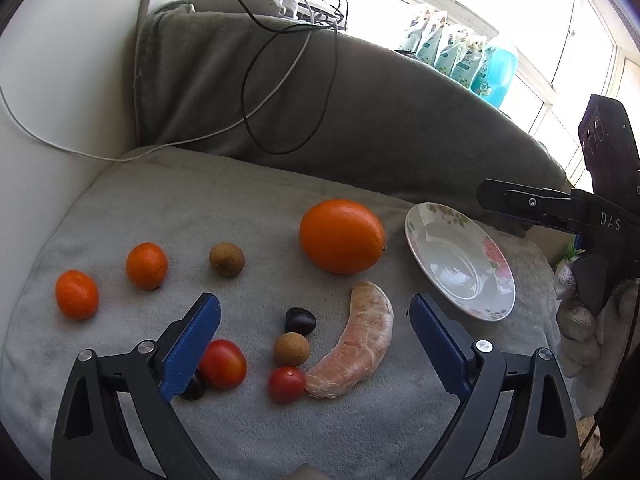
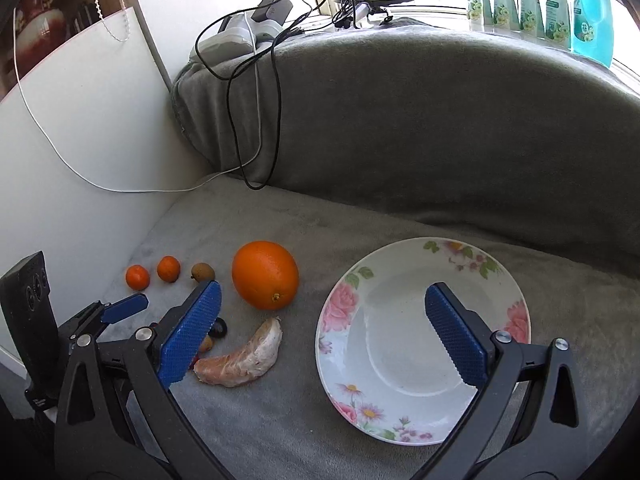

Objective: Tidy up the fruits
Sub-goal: 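Move the right gripper to the large orange and close on it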

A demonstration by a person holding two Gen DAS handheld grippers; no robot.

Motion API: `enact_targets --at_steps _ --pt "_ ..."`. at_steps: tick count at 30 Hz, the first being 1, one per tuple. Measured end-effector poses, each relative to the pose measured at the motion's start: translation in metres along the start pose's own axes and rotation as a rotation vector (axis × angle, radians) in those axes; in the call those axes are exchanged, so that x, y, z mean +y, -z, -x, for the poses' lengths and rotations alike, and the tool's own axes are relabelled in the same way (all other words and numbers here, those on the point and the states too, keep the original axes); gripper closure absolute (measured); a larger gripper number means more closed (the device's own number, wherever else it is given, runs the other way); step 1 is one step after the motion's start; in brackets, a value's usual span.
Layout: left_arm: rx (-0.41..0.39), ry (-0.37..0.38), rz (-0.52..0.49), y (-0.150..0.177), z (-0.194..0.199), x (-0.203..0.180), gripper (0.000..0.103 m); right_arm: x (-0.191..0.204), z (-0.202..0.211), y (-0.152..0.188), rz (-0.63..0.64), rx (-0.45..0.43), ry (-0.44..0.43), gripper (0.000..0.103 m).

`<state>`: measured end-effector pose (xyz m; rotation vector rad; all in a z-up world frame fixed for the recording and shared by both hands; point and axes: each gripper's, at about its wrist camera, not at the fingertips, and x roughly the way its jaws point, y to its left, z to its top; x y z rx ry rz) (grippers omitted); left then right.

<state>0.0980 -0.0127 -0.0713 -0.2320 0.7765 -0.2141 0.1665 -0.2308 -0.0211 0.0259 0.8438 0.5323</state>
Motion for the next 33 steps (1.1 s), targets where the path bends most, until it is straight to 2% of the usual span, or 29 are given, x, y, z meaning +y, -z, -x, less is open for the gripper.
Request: enact_targets --at_steps 3,8,13,14,18,19,27,30,33 --pt "0.029 0.033 0.028 -0.002 -0.011 0.002 0.015 0.005 -0.016 -0.009 0.006 0.05 -0.043 0.0" --pt "0.059 0.085 0.065 -0.004 -0.024 0.006 0.017 0.011 -0.043 -0.023 0.006 0.12 -0.125 0.001" --pt "0.078 0.129 0.11 -0.011 -0.037 0.01 0.021 0.01 -0.072 -0.029 -0.036 0.199 -0.196 0.015" --pt "0.08 0.135 0.116 -0.013 -0.04 0.011 0.026 0.011 -0.077 -0.029 -0.038 0.211 -0.205 0.015" --pt "0.089 0.164 0.149 -0.018 -0.049 0.015 0.028 0.014 -0.089 -0.031 -0.039 0.246 -0.233 0.019" --pt "0.091 0.167 0.149 -0.02 -0.051 0.016 0.031 0.013 -0.09 -0.03 -0.041 0.254 -0.24 0.021" --pt "0.114 0.198 0.162 -0.025 -0.069 0.014 0.033 0.017 -0.108 -0.031 -0.03 0.306 -0.231 0.027" --pt "0.124 0.205 0.164 -0.026 -0.075 0.014 0.04 0.016 -0.112 -0.031 -0.034 0.315 -0.228 0.028" --pt "0.126 0.21 0.169 -0.028 -0.08 0.015 0.046 0.016 -0.116 -0.031 -0.04 0.324 -0.231 0.034"
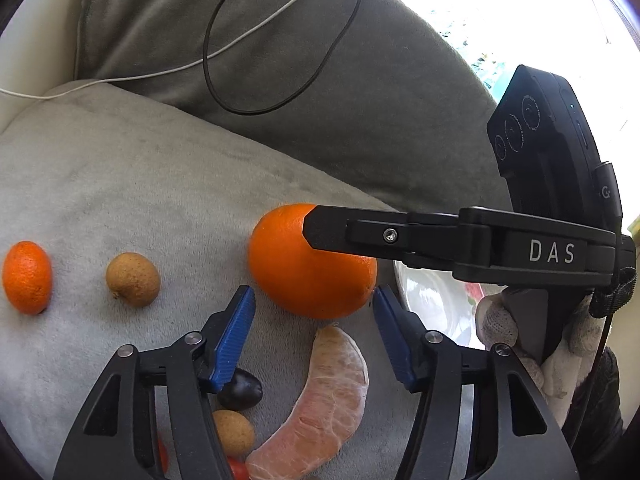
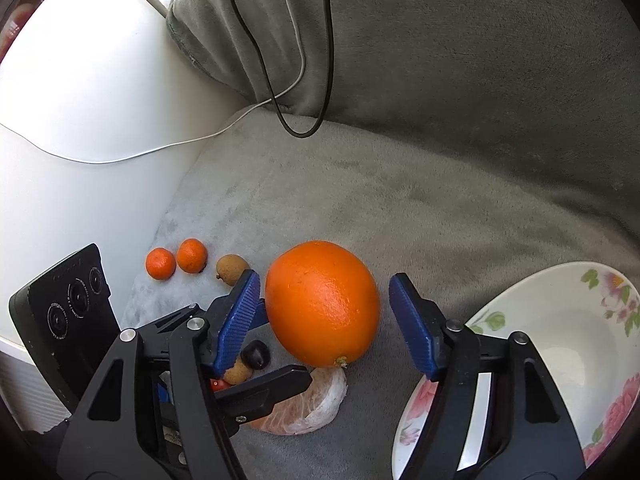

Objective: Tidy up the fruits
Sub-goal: 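Move the right gripper to the large orange and close on it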

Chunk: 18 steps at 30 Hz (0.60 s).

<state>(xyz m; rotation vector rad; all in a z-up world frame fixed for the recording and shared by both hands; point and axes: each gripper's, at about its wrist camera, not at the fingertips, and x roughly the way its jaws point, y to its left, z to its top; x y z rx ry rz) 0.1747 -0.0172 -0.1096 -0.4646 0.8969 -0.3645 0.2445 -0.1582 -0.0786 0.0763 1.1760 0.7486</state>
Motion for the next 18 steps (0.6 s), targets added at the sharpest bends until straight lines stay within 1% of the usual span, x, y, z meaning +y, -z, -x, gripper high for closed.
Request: enact_targets --at_steps 3,5,6,8,13,18 --pt "0.01 0.015 0.008 -0.003 -0.005 0.004 0.046 0.0 -0.002 0.0 -0.001 0.007 -0.003 0.034" --pt "0.011 0.016 0.004 -0.003 -0.006 0.003 0.046 -0.001 -0.004 0.0 -0.001 0.015 -0.002 0.039" --pt "0.01 0.016 0.004 -0.003 -0.006 0.005 0.046 -0.001 -0.003 0.0 -0.001 0.014 -0.002 0.039" --pt "0.012 0.026 0.002 -0.001 -0.006 0.006 0.049 -0.002 -0.003 0.0 -0.005 0.014 -0.002 0.04" --pt "0.013 0.022 -0.005 -0.001 -0.009 0.004 0.049 0.0 -0.002 0.0 -0.008 0.006 0.006 0.04" --pt "0.009 0.023 -0.018 -0.001 0.003 -0.001 0.049 0.002 0.002 0.001 -0.011 -0.003 0.005 0.041"
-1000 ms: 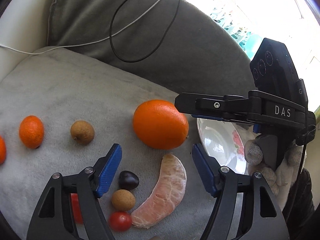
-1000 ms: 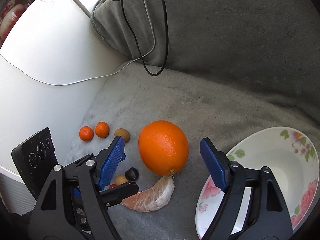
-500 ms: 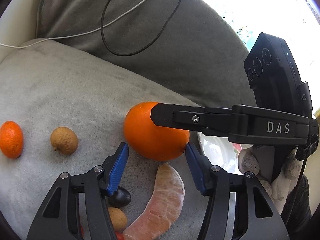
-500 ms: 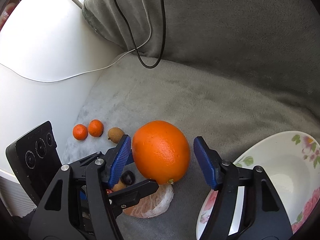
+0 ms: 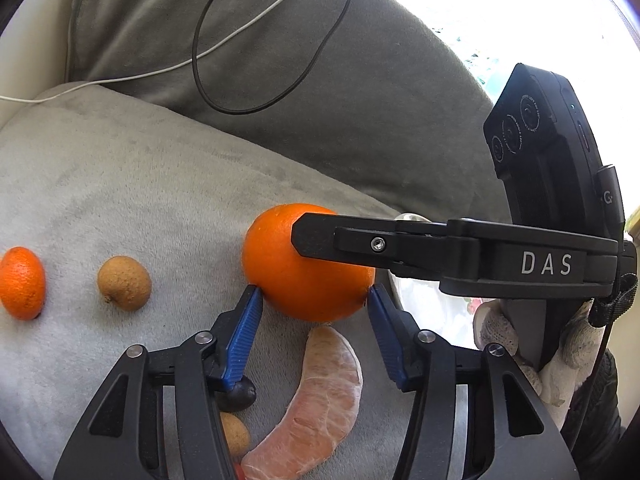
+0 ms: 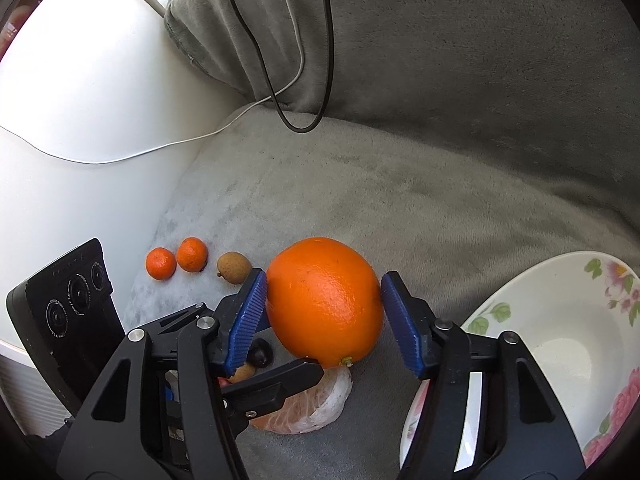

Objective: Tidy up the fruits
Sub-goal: 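Move the right gripper to the large orange and close on it, then carry the orange onto the white floral plate and open the right gripper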

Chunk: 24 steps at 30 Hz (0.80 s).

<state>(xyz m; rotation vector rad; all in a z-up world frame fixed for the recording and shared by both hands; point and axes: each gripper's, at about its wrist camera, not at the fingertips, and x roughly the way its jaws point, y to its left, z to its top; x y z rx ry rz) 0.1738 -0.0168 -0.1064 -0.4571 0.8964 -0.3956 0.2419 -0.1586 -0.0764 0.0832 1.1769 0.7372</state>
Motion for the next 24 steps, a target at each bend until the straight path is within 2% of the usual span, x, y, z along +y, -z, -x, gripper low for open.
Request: enact_targets --at_steps 13,24 --pt "-0.034 0.012 -0.063 0.007 0.025 -0.029 0.049 0.01 0.034 0.015 0.009 -0.068 0.007 0.041" --pt "-0.023 0.048 -0.13 0.024 0.027 -0.068 0.049 -0.001 0.074 0.048 -0.02 -0.138 0.038 0.041"
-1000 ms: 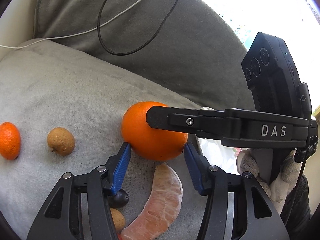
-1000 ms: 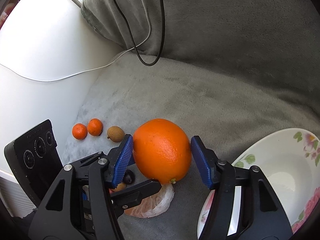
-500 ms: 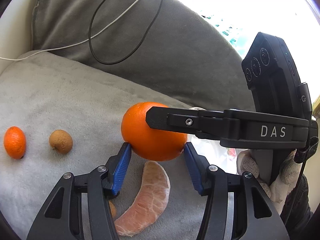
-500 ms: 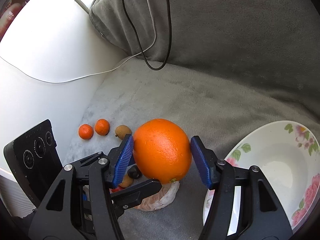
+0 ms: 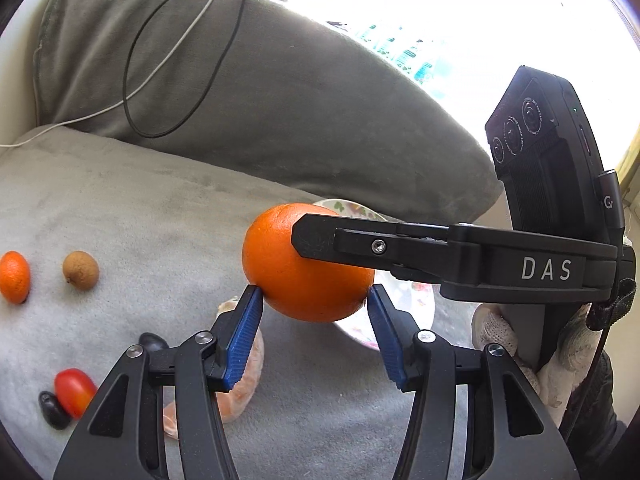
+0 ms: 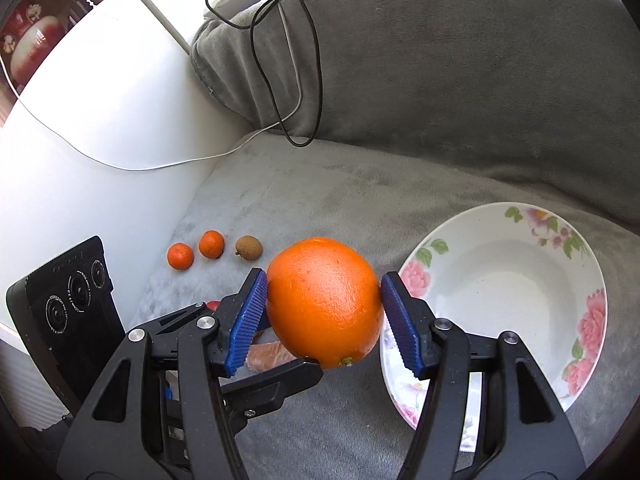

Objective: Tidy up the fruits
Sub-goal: 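Carry the orange onto the white floral plate and open the right gripper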

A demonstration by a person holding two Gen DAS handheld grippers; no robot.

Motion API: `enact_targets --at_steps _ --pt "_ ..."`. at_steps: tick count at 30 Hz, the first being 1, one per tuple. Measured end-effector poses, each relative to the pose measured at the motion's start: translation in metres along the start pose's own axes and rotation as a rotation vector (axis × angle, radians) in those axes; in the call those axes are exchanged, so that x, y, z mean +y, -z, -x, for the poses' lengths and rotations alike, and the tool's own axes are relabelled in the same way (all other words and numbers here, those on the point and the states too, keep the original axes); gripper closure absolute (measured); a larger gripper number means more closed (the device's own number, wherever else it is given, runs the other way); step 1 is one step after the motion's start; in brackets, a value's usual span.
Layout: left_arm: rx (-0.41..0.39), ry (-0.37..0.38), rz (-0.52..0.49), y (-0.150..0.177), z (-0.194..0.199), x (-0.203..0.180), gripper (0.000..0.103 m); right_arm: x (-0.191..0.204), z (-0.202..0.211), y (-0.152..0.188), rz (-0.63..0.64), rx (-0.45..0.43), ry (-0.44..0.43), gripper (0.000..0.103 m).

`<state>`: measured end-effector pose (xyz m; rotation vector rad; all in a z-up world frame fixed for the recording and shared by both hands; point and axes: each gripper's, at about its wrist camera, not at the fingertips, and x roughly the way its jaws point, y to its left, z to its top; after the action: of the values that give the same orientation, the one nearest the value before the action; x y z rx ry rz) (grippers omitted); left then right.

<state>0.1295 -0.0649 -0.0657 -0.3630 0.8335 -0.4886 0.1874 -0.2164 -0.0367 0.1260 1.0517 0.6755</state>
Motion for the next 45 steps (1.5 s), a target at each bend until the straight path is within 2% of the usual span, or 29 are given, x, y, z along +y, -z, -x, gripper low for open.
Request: enact_targets --at_steps 13,22,25,28,35,40,45 --pt "0.059 0.028 -0.058 0.015 -0.021 -0.035 0.049 -0.036 0.026 0.032 -0.1 -0.028 0.005 0.041" --pt "0.086 0.038 -0.081 0.018 -0.038 -0.05 0.05 -0.053 0.035 0.042 -0.143 -0.04 0.015 0.041" --pt "0.078 0.043 -0.094 0.019 -0.037 -0.055 0.052 -0.057 0.046 0.043 -0.156 -0.085 0.024 0.041" --pt "0.067 0.045 -0.109 0.019 -0.032 -0.058 0.052 -0.058 0.064 0.04 -0.145 -0.15 0.078 0.04" --pt "0.038 0.03 -0.139 0.026 -0.016 -0.063 0.052 -0.054 0.092 0.042 -0.106 -0.256 0.166 0.026" --pt "0.026 0.012 -0.161 0.035 -0.005 -0.063 0.052 -0.047 0.1 0.05 -0.077 -0.306 0.224 0.024" --pt "0.007 -0.014 -0.169 0.038 0.003 -0.058 0.051 -0.043 0.102 0.057 -0.07 -0.334 0.233 0.024"
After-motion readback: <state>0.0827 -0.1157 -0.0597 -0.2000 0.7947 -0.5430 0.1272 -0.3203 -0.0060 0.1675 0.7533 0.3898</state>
